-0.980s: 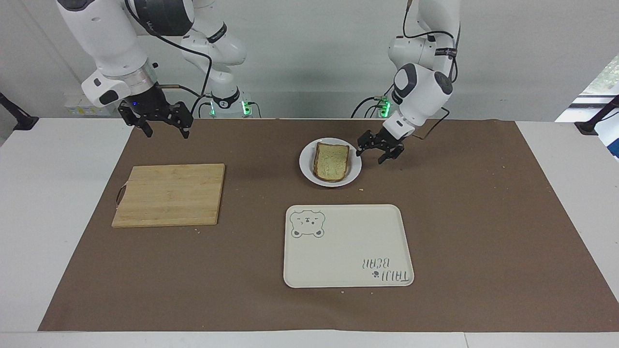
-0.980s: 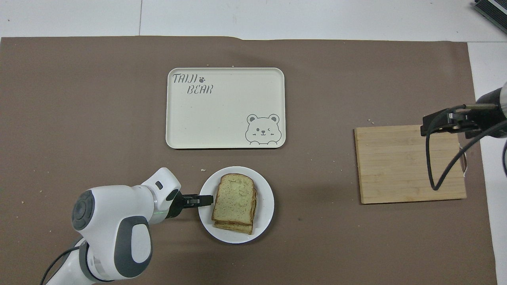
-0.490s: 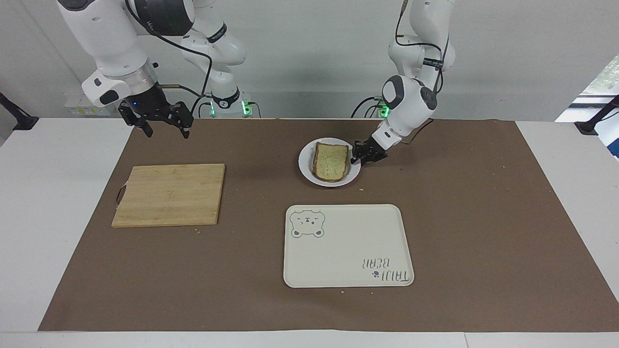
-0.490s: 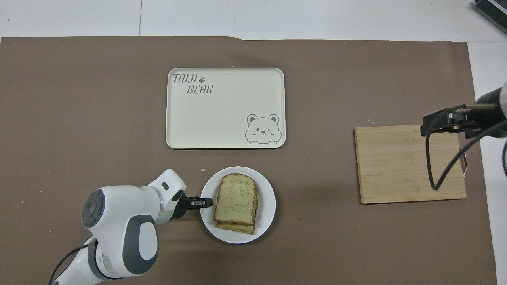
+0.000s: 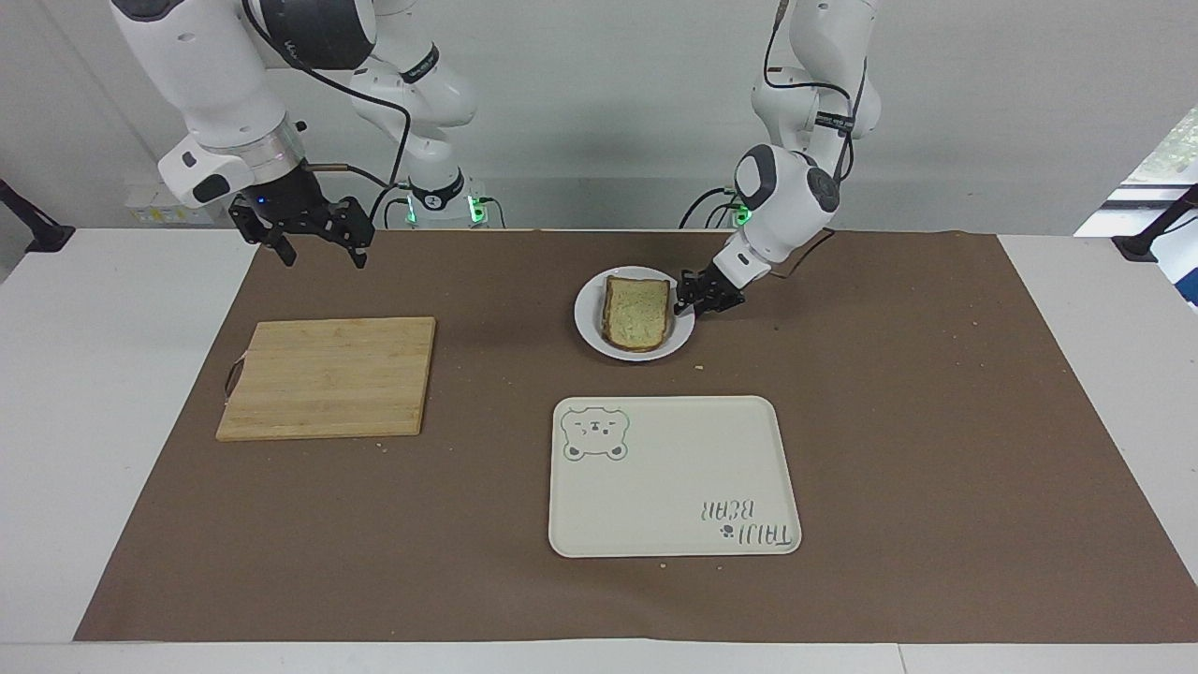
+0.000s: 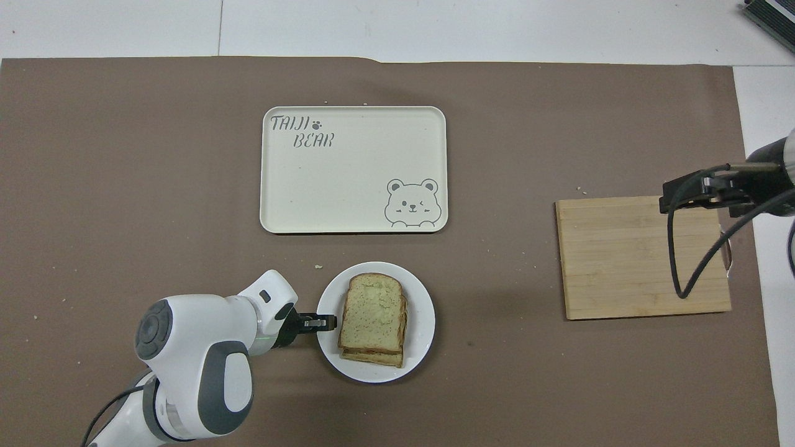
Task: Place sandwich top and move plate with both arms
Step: 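Push the white plate with the left gripper onto the bear tray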
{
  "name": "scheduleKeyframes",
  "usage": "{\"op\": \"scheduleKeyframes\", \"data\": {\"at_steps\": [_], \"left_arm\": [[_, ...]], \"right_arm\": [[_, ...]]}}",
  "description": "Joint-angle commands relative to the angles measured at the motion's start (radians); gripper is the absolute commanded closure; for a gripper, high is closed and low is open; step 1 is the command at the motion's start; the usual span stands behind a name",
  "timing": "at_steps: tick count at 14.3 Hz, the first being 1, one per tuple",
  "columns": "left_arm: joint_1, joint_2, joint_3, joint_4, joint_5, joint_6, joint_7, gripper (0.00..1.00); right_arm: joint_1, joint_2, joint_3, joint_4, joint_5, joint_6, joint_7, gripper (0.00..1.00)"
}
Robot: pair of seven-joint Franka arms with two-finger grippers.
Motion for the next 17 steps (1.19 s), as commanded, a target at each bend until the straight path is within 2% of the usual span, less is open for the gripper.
{"op": "scheduleKeyframes", "data": {"at_steps": [1, 3, 9, 14, 17], "left_arm": [[-0.034, -0.011, 0.016, -0.017, -0.025, 0.005, 0.018, 0.77], [-0.033, -0.009, 0.016, -0.016, -0.025, 0.0, 0.016, 1.0], [-0.021, -0.011, 0.019, 0.013, -0.043, 0.001, 0.016, 1.0], [0.008, 0.0, 0.022, 0.088, -0.222, 0.002, 0.027, 1.0], [0.022, -0.003, 0.022, 0.108, -0.374, 0.0, 0.163, 1.0]], "right_arm": [[-0.009, 0.005, 0.01, 0.013, -0.006, 0.002, 0.016, 0.0], [-0.009, 0.005, 0.01, 0.013, -0.007, 0.002, 0.016, 0.0], [-0.009, 0.005, 0.01, 0.013, -0.006, 0.002, 0.016, 0.0], [-0.009, 0.005, 0.01, 0.013, -0.007, 0.003, 0.016, 0.0], [-0.009, 0.005, 0.01, 0.013, -0.006, 0.002, 0.016, 0.0]]}}
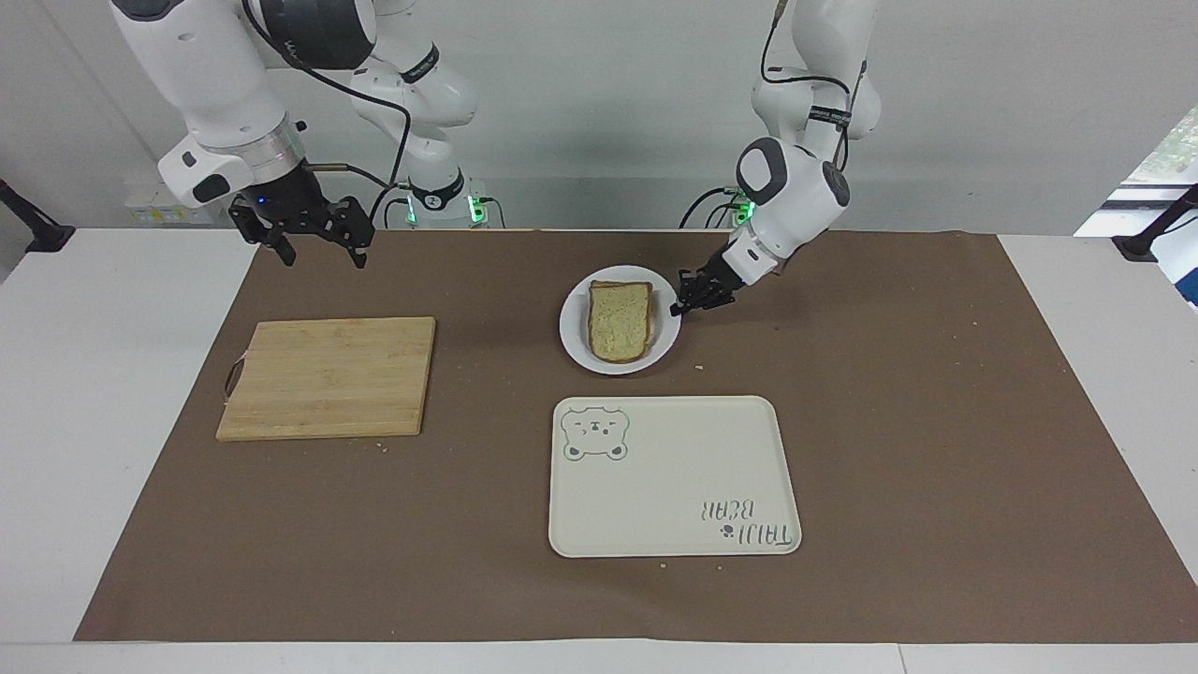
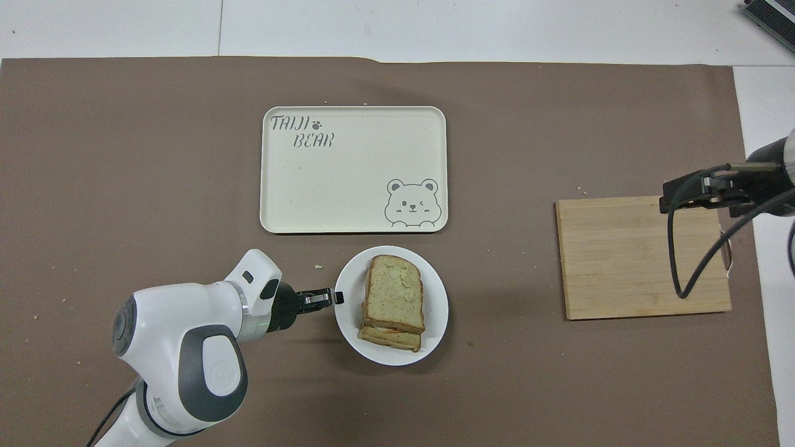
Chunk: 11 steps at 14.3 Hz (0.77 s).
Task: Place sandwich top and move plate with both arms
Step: 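Push the white plate with the left gripper onto the bear tray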
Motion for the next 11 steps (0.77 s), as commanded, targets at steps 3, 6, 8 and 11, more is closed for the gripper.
{"op": "scheduleKeyframes", "data": {"at_steps": [3, 6, 8, 11], "left_arm": [[0.035, 0.006, -0.002, 0.019, -0.196, 0.002, 0.203, 1.0], [0.066, -0.011, -0.002, 0.022, -0.211, 0.001, 0.238, 1.0], [0.09, -0.002, -0.001, 0.051, -0.315, 0.001, 0.29, 1.0], [0.11, 0.029, -0.001, 0.113, -0.522, 0.016, 0.455, 1.0]], "right_arm": [[-0.009, 0.005, 0.01, 0.013, -0.007, 0.002, 0.016, 0.0], [-0.009, 0.005, 0.01, 0.013, -0.007, 0.002, 0.016, 0.0], [-0.009, 0.005, 0.01, 0.013, -0.007, 0.002, 0.016, 0.0], [-0.009, 0.005, 0.01, 0.013, -0.006, 0.002, 0.016, 0.0]]}}
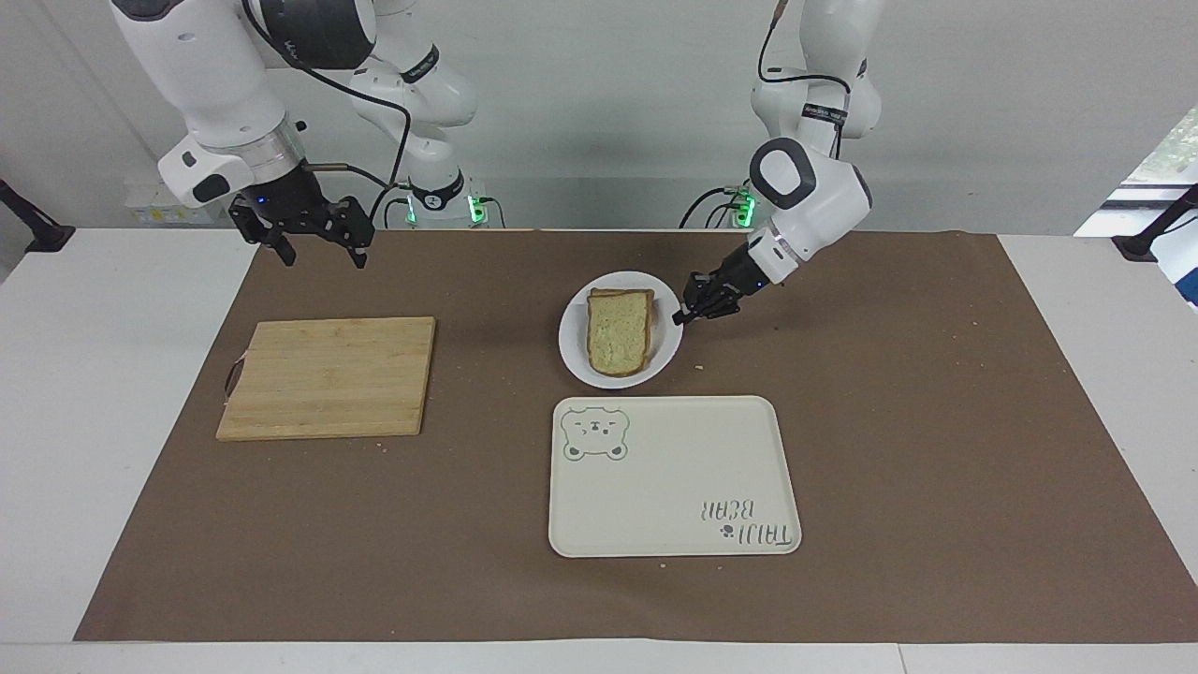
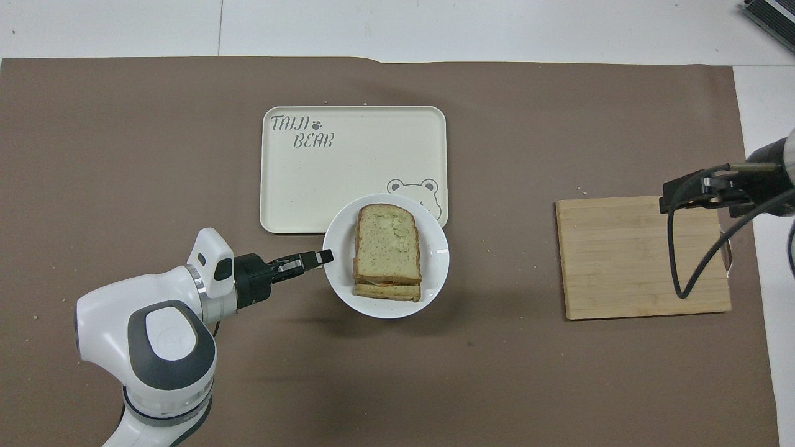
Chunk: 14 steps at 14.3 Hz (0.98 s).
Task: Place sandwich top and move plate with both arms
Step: 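Push the white plate with the left gripper onto the bear tray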
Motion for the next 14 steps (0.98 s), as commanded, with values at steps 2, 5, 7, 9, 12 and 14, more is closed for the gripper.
{"op": "scheduleKeyframes", "data": {"at_steps": [2, 5, 7, 9, 12, 14], "left_arm": [[0.056, 0.044, -0.007, 0.078, -0.149, 0.031, 0.137, 1.0], [0.061, 0.14, -0.007, 0.193, -0.154, 0.143, 0.142, 1.0], [0.068, 0.23, -0.007, 0.263, -0.146, 0.157, 0.142, 1.0], [0.105, 0.293, -0.008, 0.328, -0.137, 0.157, 0.142, 1.0], [0.136, 0.379, -0.013, 0.415, -0.125, 0.158, 0.141, 1.0], [0.157, 0.404, -0.019, 0.418, -0.112, 0.157, 0.142, 1.0]], "right_arm": [[-0.009, 0.005, 0.01, 0.013, -0.007, 0.002, 0.016, 0.0], [-0.009, 0.006, 0.01, 0.013, -0.007, 0.003, 0.016, 0.0], [-0.009, 0.005, 0.01, 0.013, -0.007, 0.002, 0.016, 0.0], [-0.009, 0.005, 0.01, 0.013, -0.006, 0.002, 0.016, 0.0], [-0.009, 0.005, 0.01, 0.013, -0.007, 0.002, 0.016, 0.0], [-0.009, 0.005, 0.01, 0.013, -0.007, 0.002, 0.016, 0.0]]}}
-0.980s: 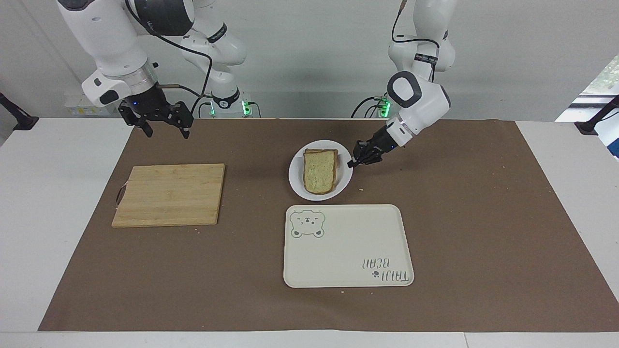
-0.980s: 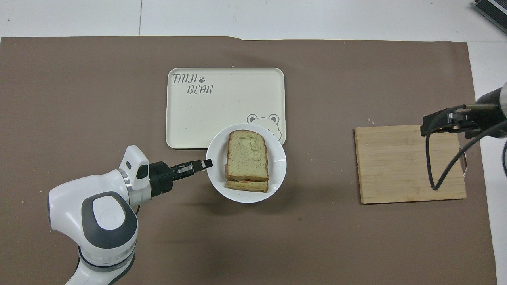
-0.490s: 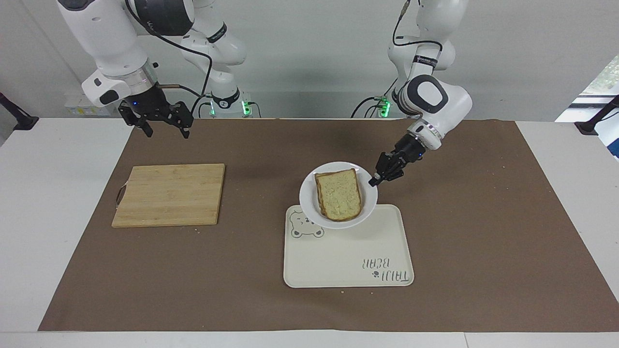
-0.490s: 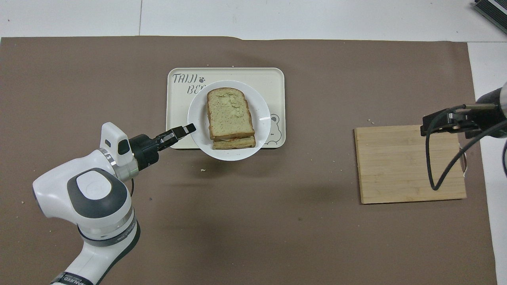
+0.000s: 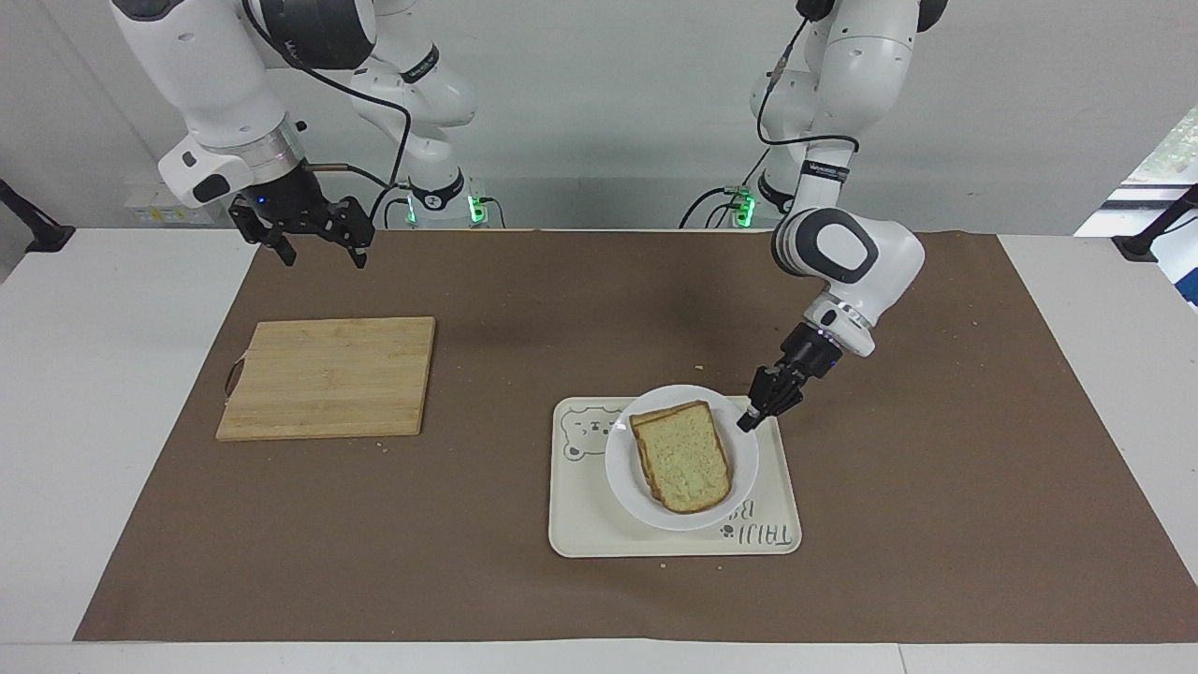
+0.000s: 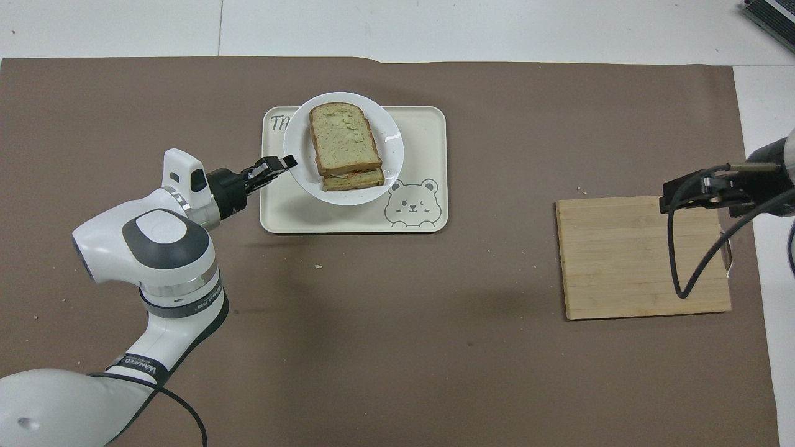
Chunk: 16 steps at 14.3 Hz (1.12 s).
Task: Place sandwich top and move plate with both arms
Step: 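Push the white plate with the left gripper onto the bear tray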
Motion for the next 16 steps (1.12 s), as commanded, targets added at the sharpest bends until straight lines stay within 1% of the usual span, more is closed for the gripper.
{"op": "scheduleKeyframes", "data": {"at_steps": [1, 2, 4, 6, 7, 8, 9, 10, 11, 13, 16], "left_arm": [[0.024, 0.052, -0.02, 0.04, 0.031, 0.008, 0.009, 1.0], [0.018, 0.058, -0.02, 0.04, 0.042, 0.011, 0.009, 1.0], [0.012, 0.063, -0.024, 0.04, 0.036, 0.08, 0.009, 1.0], [-0.033, 0.061, -0.025, 0.025, 0.032, 0.123, 0.007, 1.0], [-0.045, 0.061, -0.025, 0.02, 0.032, 0.146, 0.003, 0.95], [-0.072, 0.061, -0.025, 0.015, 0.032, 0.193, -0.003, 0.84], [-0.096, 0.061, -0.025, 0.005, 0.032, 0.235, 0.0, 0.7], [-0.102, 0.061, -0.025, -0.005, 0.032, 0.252, 0.001, 0.65], [-0.106, 0.06, -0.025, -0.014, 0.032, 0.257, 0.006, 0.57], [-0.107, 0.055, -0.025, -0.015, 0.033, 0.27, 0.007, 0.57], [-0.103, 0.044, -0.021, -0.015, 0.036, 0.277, 0.007, 0.55]], "right_arm": [[-0.009, 0.005, 0.01, 0.013, -0.007, 0.003, 0.016, 0.0], [-0.009, 0.005, 0.01, 0.011, -0.007, 0.002, 0.016, 0.0], [-0.009, 0.005, 0.01, 0.013, -0.007, 0.002, 0.016, 0.0], [-0.009, 0.006, 0.01, 0.011, -0.007, 0.003, 0.016, 0.0], [-0.009, 0.005, 0.01, 0.013, -0.007, 0.002, 0.016, 0.0], [-0.009, 0.005, 0.01, 0.013, -0.007, 0.003, 0.016, 0.0], [-0.009, 0.005, 0.01, 0.013, -0.007, 0.002, 0.016, 0.0], [-0.009, 0.005, 0.01, 0.013, -0.007, 0.002, 0.016, 0.0], [-0.009, 0.005, 0.01, 0.013, -0.007, 0.002, 0.016, 0.0], [-0.009, 0.005, 0.01, 0.013, -0.007, 0.002, 0.016, 0.0], [-0.009, 0.005, 0.01, 0.013, -0.007, 0.002, 0.016, 0.0]]}}
